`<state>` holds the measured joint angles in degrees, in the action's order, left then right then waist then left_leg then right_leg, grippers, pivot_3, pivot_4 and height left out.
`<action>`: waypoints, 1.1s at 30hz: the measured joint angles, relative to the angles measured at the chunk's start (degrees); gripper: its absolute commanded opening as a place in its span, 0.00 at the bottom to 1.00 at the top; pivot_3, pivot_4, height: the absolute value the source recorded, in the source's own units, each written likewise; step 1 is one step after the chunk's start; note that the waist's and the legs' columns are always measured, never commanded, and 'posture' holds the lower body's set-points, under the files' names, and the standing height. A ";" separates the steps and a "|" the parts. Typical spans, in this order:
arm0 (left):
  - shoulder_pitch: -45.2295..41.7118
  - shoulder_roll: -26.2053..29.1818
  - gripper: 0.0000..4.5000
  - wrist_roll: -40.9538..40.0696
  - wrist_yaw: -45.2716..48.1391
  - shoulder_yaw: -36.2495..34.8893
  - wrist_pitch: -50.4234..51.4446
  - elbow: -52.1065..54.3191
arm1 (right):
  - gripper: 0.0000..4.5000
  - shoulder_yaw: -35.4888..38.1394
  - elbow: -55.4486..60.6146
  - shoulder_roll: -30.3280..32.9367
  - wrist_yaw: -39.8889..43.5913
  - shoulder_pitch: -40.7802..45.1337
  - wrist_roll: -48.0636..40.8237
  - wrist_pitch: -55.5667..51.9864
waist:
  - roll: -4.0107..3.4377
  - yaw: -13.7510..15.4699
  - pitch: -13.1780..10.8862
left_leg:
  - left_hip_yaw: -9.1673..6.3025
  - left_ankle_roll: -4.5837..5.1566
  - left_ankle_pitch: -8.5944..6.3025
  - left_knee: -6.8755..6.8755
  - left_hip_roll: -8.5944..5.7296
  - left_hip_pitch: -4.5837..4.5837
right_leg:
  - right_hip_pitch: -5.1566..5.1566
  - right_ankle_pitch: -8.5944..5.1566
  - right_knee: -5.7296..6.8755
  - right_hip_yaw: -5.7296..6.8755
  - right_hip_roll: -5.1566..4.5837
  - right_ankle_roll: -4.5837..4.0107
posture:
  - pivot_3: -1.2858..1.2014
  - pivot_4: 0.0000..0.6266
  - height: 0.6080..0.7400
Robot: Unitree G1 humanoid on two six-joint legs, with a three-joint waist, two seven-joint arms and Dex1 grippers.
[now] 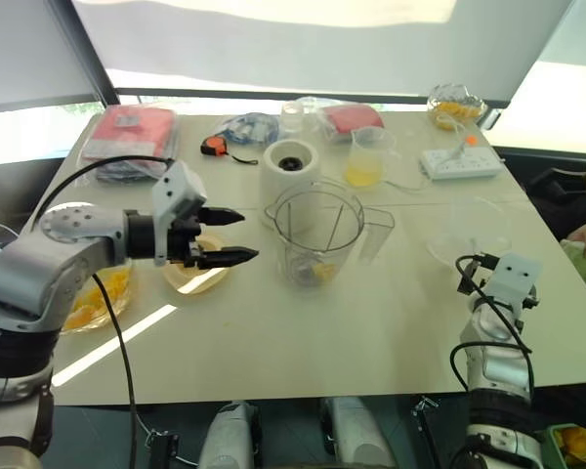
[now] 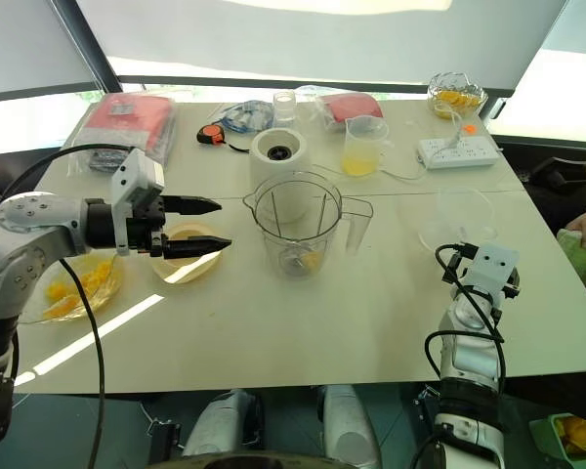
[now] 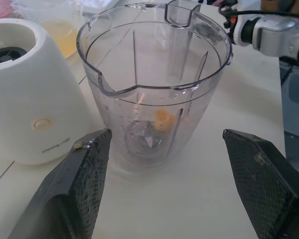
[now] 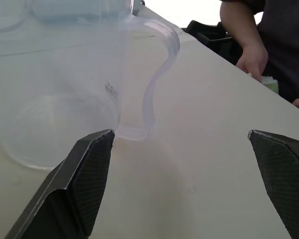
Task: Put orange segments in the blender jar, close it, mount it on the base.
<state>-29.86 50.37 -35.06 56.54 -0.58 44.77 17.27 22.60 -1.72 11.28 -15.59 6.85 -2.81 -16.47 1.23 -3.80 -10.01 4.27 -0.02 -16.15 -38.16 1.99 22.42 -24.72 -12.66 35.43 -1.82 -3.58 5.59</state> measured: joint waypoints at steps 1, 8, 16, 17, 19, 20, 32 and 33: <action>-0.29 0.27 0.82 1.30 -0.03 0.42 -0.85 -1.26 | 0.99 -0.21 3.26 -0.60 0.28 -1.76 -0.23 -1.02 | 0.00 0.06 0.00 | -0.01 0.00 0.00 0.00 0.01 0.00 | 0.00 0.00 0.00 0.00 0.01 0.00 | 0.52 0.24 1.00; -2.14 4.51 0.82 14.05 3.00 7.39 -9.78 -12.88 | 0.99 -3.90 34.26 0.19 9.19 -19.96 -3.94 -14.62 | 0.00 0.85 0.02 | 0.06 -0.01 -0.01 0.04 0.03 0.02 | -0.07 -0.03 -0.03 0.01 -0.01 0.00 | 0.52 0.24 1.00; -11.48 2.02 0.82 31.71 12.67 19.15 -34.80 -41.07 | 0.99 9.20 46.72 11.10 30.96 -31.82 -23.75 -21.44 | 0.23 2.55 0.09 | 0.08 0.00 -0.01 -0.02 0.03 0.03 | 0.02 0.01 -0.24 0.07 -0.06 -0.08 | 0.52 0.24 1.00; -13.34 0.71 0.82 33.25 13.45 19.92 -37.35 -44.56 | 0.99 10.07 46.90 11.89 33.32 -33.63 -25.89 -21.95 | 0.23 2.90 0.10 | 0.10 0.00 -0.02 -0.02 0.03 0.05 | 0.02 0.01 -0.26 0.08 -0.07 -0.08 | 0.52 0.24 1.00; -16.31 -1.30 0.82 35.46 14.14 20.78 -41.17 -50.23 | 0.99 11.55 47.30 13.03 36.70 -36.51 -29.13 -22.74 | 0.24 3.29 0.10 | 0.07 0.04 -0.04 -0.01 0.02 0.13 | 0.00 -0.01 -0.29 0.12 -0.06 -0.06 | 0.52 0.24 1.00; -18.14 -2.35 0.82 36.75 14.31 21.62 -43.20 -53.61 | 0.99 12.44 47.85 13.85 38.34 -38.56 -30.83 -23.32 | 0.24 3.60 0.10 | 0.04 0.05 -0.05 -0.01 0.02 0.16 | 0.00 -0.02 -0.32 0.16 -0.07 -0.04 | 0.52 0.24 1.00; -33.26 -15.57 0.82 50.63 13.43 25.95 -61.48 -86.75 | 0.99 16.49 56.72 19.36 41.22 -50.77 -56.76 -29.35 | 0.75 4.15 0.03 | 0.07 0.12 -0.10 -0.10 0.05 0.18 | 0.03 0.03 -0.38 0.20 -0.12 -0.09 | 0.52 0.24 1.00; -33.56 -15.92 0.82 51.46 13.19 26.21 -61.78 -87.70 | 0.99 16.31 56.73 19.61 40.29 -50.63 -57.14 -29.32 | 0.75 4.20 0.03 | 0.06 0.13 -0.10 -0.07 0.06 0.20 | 0.01 0.02 -0.37 0.22 -0.11 -0.07 | 0.52 0.24 1.00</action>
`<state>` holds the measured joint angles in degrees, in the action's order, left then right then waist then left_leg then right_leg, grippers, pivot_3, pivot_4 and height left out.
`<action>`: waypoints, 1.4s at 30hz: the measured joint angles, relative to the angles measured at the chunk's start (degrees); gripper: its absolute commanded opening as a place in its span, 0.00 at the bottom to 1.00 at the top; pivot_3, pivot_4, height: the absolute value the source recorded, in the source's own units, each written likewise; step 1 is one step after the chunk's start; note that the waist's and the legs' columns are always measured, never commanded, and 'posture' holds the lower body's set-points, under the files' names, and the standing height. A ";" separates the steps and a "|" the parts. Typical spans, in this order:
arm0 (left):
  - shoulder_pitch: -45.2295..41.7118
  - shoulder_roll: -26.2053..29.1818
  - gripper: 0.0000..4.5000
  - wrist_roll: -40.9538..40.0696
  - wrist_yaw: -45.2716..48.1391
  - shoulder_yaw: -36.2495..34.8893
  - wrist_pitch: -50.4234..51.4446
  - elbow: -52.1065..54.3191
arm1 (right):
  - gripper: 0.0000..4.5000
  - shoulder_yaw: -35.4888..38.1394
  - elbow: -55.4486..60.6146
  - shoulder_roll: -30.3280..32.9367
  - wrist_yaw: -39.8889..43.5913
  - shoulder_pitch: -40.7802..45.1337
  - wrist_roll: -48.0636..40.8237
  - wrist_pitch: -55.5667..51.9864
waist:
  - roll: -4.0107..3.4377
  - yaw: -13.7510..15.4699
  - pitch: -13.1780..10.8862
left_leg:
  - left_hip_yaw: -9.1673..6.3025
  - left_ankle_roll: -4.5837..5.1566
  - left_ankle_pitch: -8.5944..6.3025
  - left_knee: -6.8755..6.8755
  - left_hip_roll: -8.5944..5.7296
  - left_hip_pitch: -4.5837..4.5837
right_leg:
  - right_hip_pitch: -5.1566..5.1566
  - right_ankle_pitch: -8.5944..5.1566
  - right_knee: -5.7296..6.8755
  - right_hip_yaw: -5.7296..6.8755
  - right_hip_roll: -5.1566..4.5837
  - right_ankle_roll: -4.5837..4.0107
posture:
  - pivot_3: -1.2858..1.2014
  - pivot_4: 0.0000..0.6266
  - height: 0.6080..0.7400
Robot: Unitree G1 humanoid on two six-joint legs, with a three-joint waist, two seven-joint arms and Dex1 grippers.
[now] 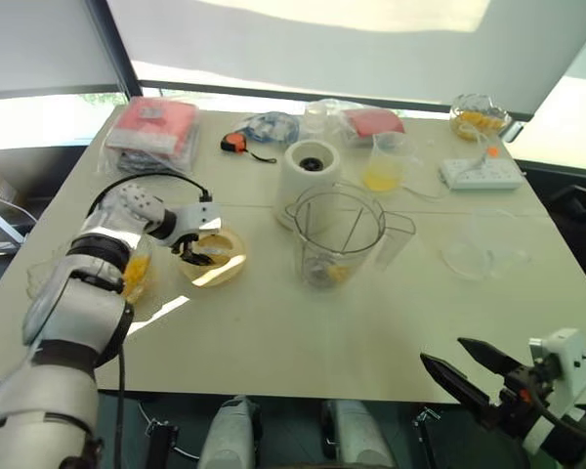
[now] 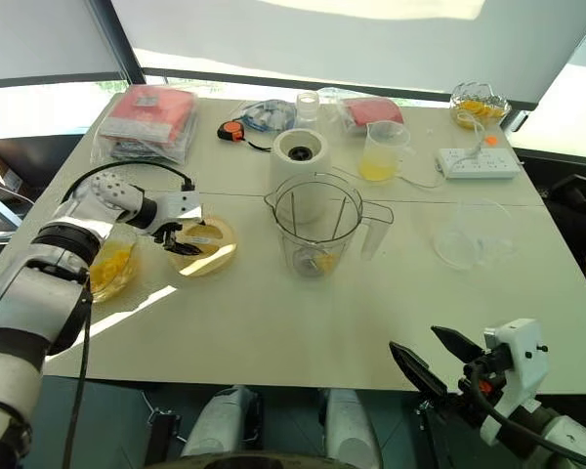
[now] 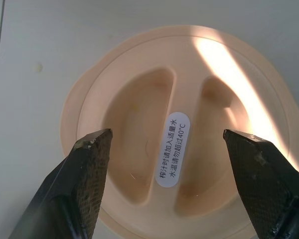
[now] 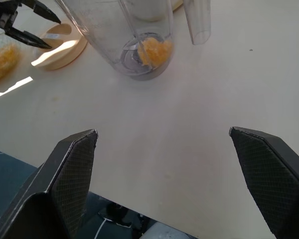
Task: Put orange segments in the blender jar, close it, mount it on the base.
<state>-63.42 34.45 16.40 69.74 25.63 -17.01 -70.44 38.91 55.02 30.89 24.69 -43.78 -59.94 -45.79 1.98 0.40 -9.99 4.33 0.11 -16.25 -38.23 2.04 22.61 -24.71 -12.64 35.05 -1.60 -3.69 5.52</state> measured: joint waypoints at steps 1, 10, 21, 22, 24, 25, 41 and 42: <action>-0.30 -0.39 0.82 1.00 -0.18 0.31 -0.08 -1.02 | 0.99 -0.35 0.01 0.10 -0.98 0.23 -0.07 0.07 | 0.00 0.04 0.00 | -0.02 0.02 -0.01 0.01 0.00 0.01 | 0.00 -0.01 0.00 0.02 0.01 0.01 | 0.52 0.24 1.00; -2.30 -3.26 0.70 7.00 -3.92 1.87 1.54 -3.81 | 1.00 -4.34 0.00 0.36 -7.19 3.84 -1.03 1.61 | -0.12 0.24 0.20 | -0.05 0.04 -0.02 -0.01 0.01 -0.19 | 0.20 -0.01 0.01 0.07 -0.02 0.01 | 0.52 0.24 1.00; -2.03 -3.77 0.05 8.12 -4.61 0.43 1.53 -4.26 | 1.00 -8.25 -3.15 4.02 -8.68 9.79 0.69 1.87 | -0.39 0.26 0.59 | -0.09 0.05 -0.02 -0.04 0.00 -0.21 | 0.23 0.01 0.04 0.08 0.02 -0.02 | 0.52 0.24 1.00; -2.01 -3.73 0.05 8.12 -4.61 0.30 1.50 -4.26 | 1.00 -9.04 -3.77 4.06 -8.67 10.59 1.05 1.87 | -0.39 0.26 0.59 | -0.09 0.05 -0.02 -0.04 0.00 -0.20 | 0.23 0.01 0.04 0.08 0.02 -0.02 | 0.52 0.24 1.00; -1.95 -3.70 0.05 8.11 -4.62 0.09 1.39 -4.25 | 1.00 -10.06 -4.73 4.13 -8.62 12.14 1.63 1.87 | -0.39 0.27 0.59 | -0.09 0.05 -0.02 -0.04 0.00 -0.20 | 0.23 0.01 0.04 0.08 0.02 -0.02 | 0.52 0.24 1.00; -1.94 -3.67 0.05 8.07 -4.62 -0.08 1.36 -4.25 | 1.00 -10.85 -5.26 4.27 -8.54 12.89 2.28 1.87 | -0.38 0.27 0.59 | -0.10 0.05 -0.02 -0.04 0.00 -0.19 | 0.23 0.01 0.04 0.08 0.03 -0.02 | 0.52 0.24 1.00; -34.87 -1.05 0.05 1.72 6.28 -10.53 3.38 -2.59 | 1.00 -10.45 -15.31 6.34 -0.45 16.17 7.83 4.14 | -0.02 0.36 0.37 | -0.32 0.52 -0.30 -0.92 -0.14 1.31 | -0.59 -0.01 -0.06 0.26 -0.04 0.09 | 0.52 0.24 1.00; -36.62 -2.05 0.05 0.44 9.05 -11.52 3.94 -2.49 | 1.00 -10.54 -15.48 6.25 -0.31 16.53 8.07 4.27 | -0.02 0.38 0.37 | -0.33 0.52 -0.30 -0.92 -0.14 1.28 | -0.57 -0.02 -0.04 0.26 -0.04 0.09 | 0.52 0.24 1.00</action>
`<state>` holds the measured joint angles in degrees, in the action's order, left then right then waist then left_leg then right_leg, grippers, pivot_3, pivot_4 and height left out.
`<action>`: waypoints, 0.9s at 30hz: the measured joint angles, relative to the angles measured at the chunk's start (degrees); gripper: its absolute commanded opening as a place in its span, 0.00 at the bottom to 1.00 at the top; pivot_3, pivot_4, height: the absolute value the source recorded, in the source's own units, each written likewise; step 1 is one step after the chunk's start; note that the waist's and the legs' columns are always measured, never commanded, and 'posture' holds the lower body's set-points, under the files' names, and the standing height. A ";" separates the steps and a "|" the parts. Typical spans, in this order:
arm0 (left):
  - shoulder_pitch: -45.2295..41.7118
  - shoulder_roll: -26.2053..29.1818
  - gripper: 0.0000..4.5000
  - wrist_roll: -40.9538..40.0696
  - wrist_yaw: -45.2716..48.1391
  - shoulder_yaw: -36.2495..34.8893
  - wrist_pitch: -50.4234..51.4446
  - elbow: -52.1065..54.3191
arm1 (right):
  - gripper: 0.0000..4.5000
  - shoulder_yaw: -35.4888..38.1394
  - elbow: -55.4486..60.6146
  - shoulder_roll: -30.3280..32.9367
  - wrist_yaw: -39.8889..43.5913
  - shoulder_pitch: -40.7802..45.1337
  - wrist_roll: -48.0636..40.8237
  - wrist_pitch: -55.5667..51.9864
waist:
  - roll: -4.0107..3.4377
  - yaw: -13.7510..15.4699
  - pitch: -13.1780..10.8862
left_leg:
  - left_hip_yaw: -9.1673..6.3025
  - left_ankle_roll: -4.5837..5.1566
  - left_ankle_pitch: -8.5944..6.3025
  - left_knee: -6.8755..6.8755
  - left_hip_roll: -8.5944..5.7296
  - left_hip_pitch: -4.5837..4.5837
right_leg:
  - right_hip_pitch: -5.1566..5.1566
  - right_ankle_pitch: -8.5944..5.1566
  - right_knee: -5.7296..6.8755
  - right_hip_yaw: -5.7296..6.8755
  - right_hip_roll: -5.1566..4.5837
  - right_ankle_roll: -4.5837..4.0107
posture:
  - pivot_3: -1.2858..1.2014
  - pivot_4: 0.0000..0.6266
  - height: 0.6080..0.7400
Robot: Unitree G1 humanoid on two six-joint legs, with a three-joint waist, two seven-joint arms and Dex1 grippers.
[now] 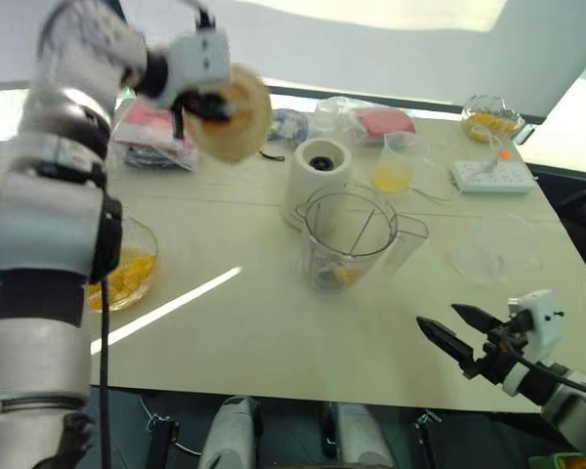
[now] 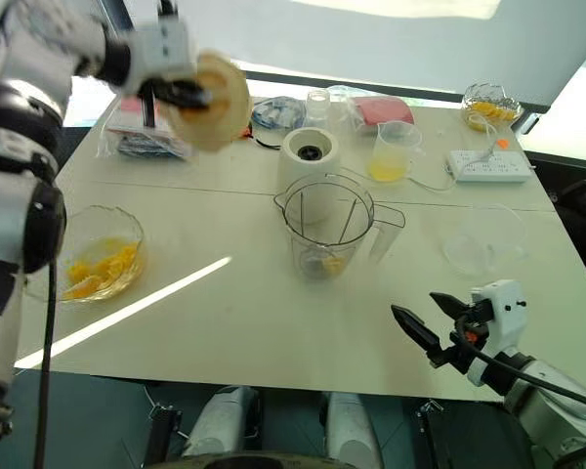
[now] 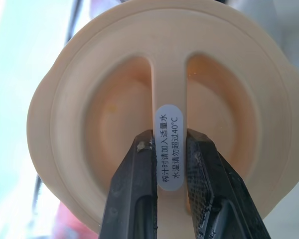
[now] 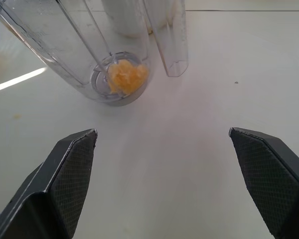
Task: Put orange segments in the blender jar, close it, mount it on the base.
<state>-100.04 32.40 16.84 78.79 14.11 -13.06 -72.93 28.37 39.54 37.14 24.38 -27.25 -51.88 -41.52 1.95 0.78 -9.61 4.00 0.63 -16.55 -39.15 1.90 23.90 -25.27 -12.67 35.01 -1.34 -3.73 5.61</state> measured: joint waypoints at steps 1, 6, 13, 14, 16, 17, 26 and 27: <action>-1.24 -1.16 0.05 -1.63 3.59 -1.03 0.38 -0.01 | 1.00 -0.19 -0.19 -0.22 0.03 0.63 0.26 0.37 | 0.00 -0.02 0.00 | -0.01 0.00 0.00 -0.01 0.00 -0.02 | 0.01 -0.01 0.01 0.00 0.01 -0.01 | 0.52 0.24 1.00; -3.14 -8.37 0.05 -13.38 13.17 4.39 1.32 1.68 | 1.00 -3.89 -0.48 -3.51 -0.92 3.62 3.23 2.39 | -0.01 -0.13 -0.01 | -0.21 0.00 0.01 -0.06 0.03 -0.11 | 0.02 0.00 0.26 0.00 0.12 -0.02 | 0.52 0.24 1.00; -3.30 -12.66 0.05 -26.00 13.50 23.25 1.44 4.66 | 1.00 -6.69 1.14 -7.81 -4.92 5.05 7.04 4.91 | -0.23 -0.52 -0.09 | -0.46 0.01 0.01 -0.05 0.04 -0.16 | -0.02 -0.01 0.39 -0.03 0.25 -0.02 | 0.52 0.24 1.00; -3.29 -13.34 0.05 -27.31 13.51 25.70 1.31 4.68 | 1.00 -6.69 2.32 -8.55 -5.63 4.87 7.23 5.22 | -0.23 -0.48 -0.09 | -0.49 0.01 0.01 -0.05 0.04 -0.16 | -0.02 -0.01 0.39 -0.03 0.25 -0.02 | 0.52 0.24 1.00; -3.10 -14.35 0.05 -29.07 13.51 29.46 1.11 4.70 | 1.00 -6.80 4.86 -9.36 -6.90 4.28 7.24 5.38 | -0.23 -0.39 -0.09 | -0.53 0.01 0.01 -0.05 0.04 -0.15 | -0.02 -0.01 0.38 -0.03 0.24 -0.02 | 0.52 0.24 1.00; -2.84 -14.69 0.05 -30.28 13.51 31.27 1.32 4.94 | 1.00 -6.90 6.21 -9.60 -7.58 3.87 7.26 5.39 | -0.23 -0.39 -0.09 | -0.55 0.01 0.01 -0.05 0.04 -0.15 | -0.02 -0.01 0.36 -0.03 0.24 -0.02 | 0.52 0.24 1.00; -1.86 -17.08 0.05 -37.39 13.53 40.94 4.21 5.44 | 1.00 -11.27 9.92 -13.58 -12.24 1.78 9.90 5.86 | -0.23 -0.12 -0.09 | -0.62 0.01 0.01 -0.09 0.02 -0.10 | -0.01 -0.02 0.32 -0.02 0.22 -0.04 | 0.52 0.24 1.00; -1.86 -17.48 0.05 -37.55 13.53 41.51 4.21 5.28 | 1.00 -11.91 9.98 -13.69 -12.57 1.63 10.29 5.89 | -0.23 -0.11 -0.09 | -0.62 0.01 0.01 -0.09 0.01 -0.09 | -0.01 -0.02 0.32 -0.02 0.21 -0.04 | 0.52 0.24 1.00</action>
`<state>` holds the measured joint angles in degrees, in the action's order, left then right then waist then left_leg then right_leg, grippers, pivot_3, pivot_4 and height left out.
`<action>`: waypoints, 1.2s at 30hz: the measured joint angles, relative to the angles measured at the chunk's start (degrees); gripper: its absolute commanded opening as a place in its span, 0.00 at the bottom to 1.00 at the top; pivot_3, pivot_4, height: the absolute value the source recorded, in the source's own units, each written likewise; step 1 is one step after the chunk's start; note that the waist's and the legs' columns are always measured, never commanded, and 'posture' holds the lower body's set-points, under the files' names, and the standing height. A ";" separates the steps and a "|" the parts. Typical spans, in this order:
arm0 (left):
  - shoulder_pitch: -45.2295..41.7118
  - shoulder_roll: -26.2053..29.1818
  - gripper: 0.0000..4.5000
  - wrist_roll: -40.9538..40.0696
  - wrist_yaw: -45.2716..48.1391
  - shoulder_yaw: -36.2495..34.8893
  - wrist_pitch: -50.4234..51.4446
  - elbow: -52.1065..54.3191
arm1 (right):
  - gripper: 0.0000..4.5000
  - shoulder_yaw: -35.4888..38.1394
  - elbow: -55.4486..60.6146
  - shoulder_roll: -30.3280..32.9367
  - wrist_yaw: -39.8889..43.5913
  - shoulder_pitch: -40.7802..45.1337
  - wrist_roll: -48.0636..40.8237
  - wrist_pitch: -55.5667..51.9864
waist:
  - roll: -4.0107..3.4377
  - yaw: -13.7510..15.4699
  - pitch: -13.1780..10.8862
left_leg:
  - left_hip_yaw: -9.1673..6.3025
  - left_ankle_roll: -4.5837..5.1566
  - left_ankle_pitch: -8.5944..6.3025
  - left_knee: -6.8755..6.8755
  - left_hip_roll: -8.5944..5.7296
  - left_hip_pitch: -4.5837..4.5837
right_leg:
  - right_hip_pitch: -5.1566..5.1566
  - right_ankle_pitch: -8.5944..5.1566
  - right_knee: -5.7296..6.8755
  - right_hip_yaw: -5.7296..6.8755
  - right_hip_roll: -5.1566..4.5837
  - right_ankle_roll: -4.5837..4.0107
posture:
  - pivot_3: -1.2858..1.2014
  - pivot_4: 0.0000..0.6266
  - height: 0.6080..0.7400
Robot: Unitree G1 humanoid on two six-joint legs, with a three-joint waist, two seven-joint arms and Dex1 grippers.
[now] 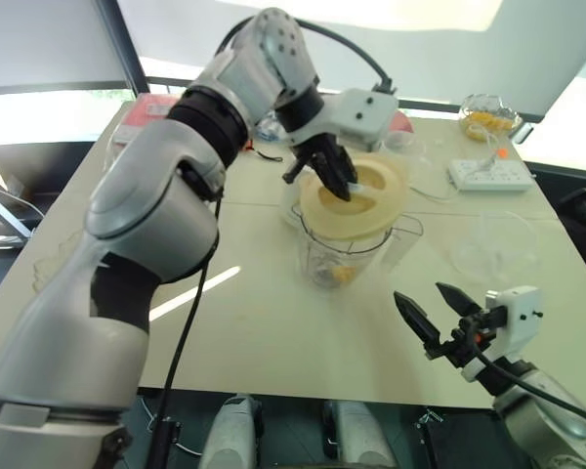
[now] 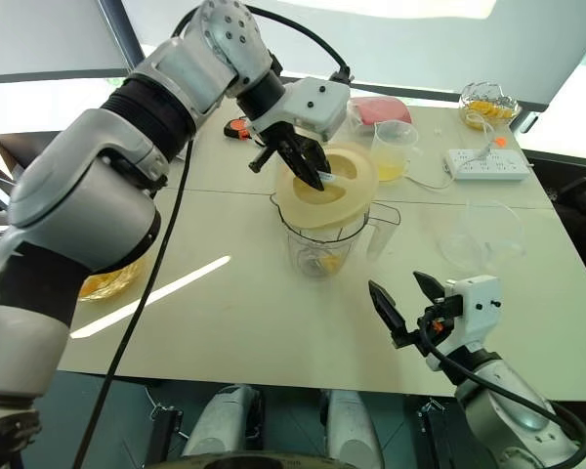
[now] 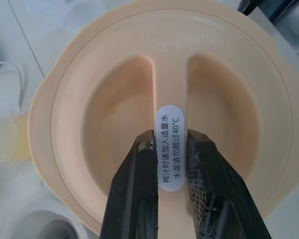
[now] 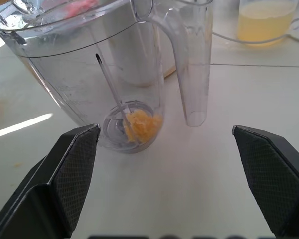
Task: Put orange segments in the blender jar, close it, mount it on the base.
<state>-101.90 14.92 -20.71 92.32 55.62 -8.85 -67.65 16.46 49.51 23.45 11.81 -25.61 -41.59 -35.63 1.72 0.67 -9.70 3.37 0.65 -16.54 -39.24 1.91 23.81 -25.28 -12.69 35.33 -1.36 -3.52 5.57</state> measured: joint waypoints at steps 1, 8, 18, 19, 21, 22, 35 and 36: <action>0.00 -0.68 0.05 0.08 0.00 0.50 -0.34 -0.34 | 1.00 -0.55 0.07 -0.22 -0.36 -0.12 0.39 0.02 | 0.00 0.06 0.00 | 0.00 0.00 0.00 0.00 0.00 0.01 | 0.00 0.00 -0.01 0.00 0.00 0.00 | 0.52 0.24 1.00; 0.03 -4.84 0.05 4.63 0.00 1.44 -0.74 -4.80 | 1.00 -2.83 1.07 -2.49 -2.05 -1.19 2.20 1.29 | -0.01 0.05 0.01 | -0.02 0.00 0.00 -0.02 -0.02 0.02 | 0.02 0.00 -0.06 0.01 0.00 0.00 | 0.52 0.24 1.00; 0.47 -6.57 0.05 14.09 0.02 -0.34 -4.51 -7.72 | 1.00 -6.83 0.83 -5.06 -3.54 -0.62 7.12 3.98 | -0.05 0.00 0.07 | -0.18 0.00 0.00 -0.04 -0.04 -0.48 | 0.67 -0.01 -0.22 0.03 0.00 -0.01 | 0.52 0.24 1.00; 0.57 -6.57 0.05 14.55 0.02 -0.47 -4.73 -7.76 | 1.00 -7.01 0.74 -5.19 -3.56 -0.21 7.60 4.15 | -0.09 -0.02 0.10 | -0.19 0.00 0.00 -0.05 -0.04 -0.49 | 0.70 0.00 -0.22 0.02 -0.01 -0.02 | 0.52 0.24 1.00; 0.93 -6.41 0.05 15.36 0.02 -0.63 -5.88 -7.97 | 1.00 -7.72 -0.31 -5.57 -3.75 1.35 9.14 4.87 | -0.12 -0.13 0.24 | -0.21 0.00 0.00 -0.06 -0.04 -0.54 | 0.75 0.00 -0.22 0.02 0.01 -0.02 | 0.52 0.24 1.00; 1.22 -6.24 0.05 15.70 0.02 -0.58 -6.77 -8.03 | 1.00 -8.46 -1.77 -5.99 -4.13 3.16 10.51 5.48 | -0.10 -0.24 0.34 | -0.23 0.00 0.00 -0.06 -0.05 -0.61 | 0.79 0.01 -0.22 0.02 0.02 -0.04 | 0.52 0.24 1.00; 2.95 -4.98 0.05 14.96 0.02 3.69 -9.35 -7.51 | 1.00 -18.64 -26.76 -10.68 -3.48 19.72 26.98 16.10 | -0.22 -1.85 1.25 | -0.41 -0.01 -0.02 0.01 0.03 -1.51 | 1.64 -0.14 -0.27 0.05 0.00 0.18 | 0.52 0.24 1.00; 3.01 -5.03 0.05 14.98 0.02 3.73 -9.49 -7.52 | 1.00 -18.55 -28.88 -10.84 -3.77 21.06 28.41 17.18 | -0.24 -1.85 1.27 | -0.43 -0.01 -0.02 0.01 0.03 -1.52 | 1.64 -0.14 -0.27 0.05 0.00 0.18 | 0.52 0.24 1.00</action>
<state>-98.89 9.89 -5.74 92.34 59.34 -18.34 -75.17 -2.09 20.63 12.61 8.04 -4.55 -13.18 -18.45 1.49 -1.17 -8.43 2.94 0.64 -16.56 -39.23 1.95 22.28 -23.64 -12.83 35.05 -1.32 -3.52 5.75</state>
